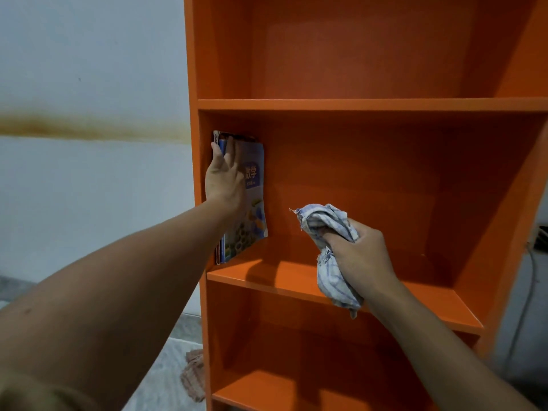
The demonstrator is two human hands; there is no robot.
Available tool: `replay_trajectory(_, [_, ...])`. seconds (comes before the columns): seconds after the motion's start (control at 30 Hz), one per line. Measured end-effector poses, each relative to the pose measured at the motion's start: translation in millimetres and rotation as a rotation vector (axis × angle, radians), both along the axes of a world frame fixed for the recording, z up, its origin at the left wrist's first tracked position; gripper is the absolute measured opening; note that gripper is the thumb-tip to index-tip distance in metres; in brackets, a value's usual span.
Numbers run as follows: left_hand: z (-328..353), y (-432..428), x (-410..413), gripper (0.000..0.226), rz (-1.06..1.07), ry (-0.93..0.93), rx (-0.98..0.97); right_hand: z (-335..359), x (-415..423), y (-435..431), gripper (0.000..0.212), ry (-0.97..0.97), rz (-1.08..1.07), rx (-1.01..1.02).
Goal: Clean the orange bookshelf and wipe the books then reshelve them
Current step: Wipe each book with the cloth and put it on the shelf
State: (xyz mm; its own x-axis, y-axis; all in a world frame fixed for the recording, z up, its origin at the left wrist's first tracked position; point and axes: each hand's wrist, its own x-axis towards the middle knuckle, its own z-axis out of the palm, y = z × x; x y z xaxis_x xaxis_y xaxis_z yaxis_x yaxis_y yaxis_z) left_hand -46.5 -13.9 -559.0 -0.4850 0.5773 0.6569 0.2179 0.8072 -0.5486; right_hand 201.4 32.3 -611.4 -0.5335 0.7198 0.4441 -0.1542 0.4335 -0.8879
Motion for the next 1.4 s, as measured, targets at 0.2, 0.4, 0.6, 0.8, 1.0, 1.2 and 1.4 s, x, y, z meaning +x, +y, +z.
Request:
replay_trajectory(0.2, [16.5,1.0,-1.7,0.082,-0.003,-0.008,0.019,0.3,-5.1,1.6,0.020,0.003,0.010,-0.019])
replay_trajectory(0.4, [16.8,1.7,1.6,0.074,-0.069,-0.013,-0.001,2.1,-6.3,3.4,0.020,-0.003,-0.007,-0.006])
replay_trajectory(0.6, [15.3,-5.0,17.5,0.069,-0.202,-0.102,-0.019,1.9,-2.3,4.1,0.019,-0.003,-0.013,0.012])
replay_trajectory(0.8, [-28.1,-21.3,78.4,0.032,-0.727,-0.534,0.112,-25.5,25.9,-6.1,0.020,-0.036,-0.021,-0.021])
replay_trajectory(1.0, [-113.4,-46.3,142.2,0.034,-1.053,-1.006,0.190,-108.7,87.8,-31.1,0.026,-0.092,-0.052,-0.130])
replay_trajectory(1.2, [-249.7,-49.7,201.7,0.021,-0.941,-1.516,0.185,-252.7,150.2,-46.2,0.018,-0.273,-0.200,-0.315])
replay_trajectory(1.4, [-419.4,-79.0,241.3,0.041,-0.419,-1.920,0.165,-353.9,191.1,-68.5,0.018,-0.505,-0.314,-0.179])
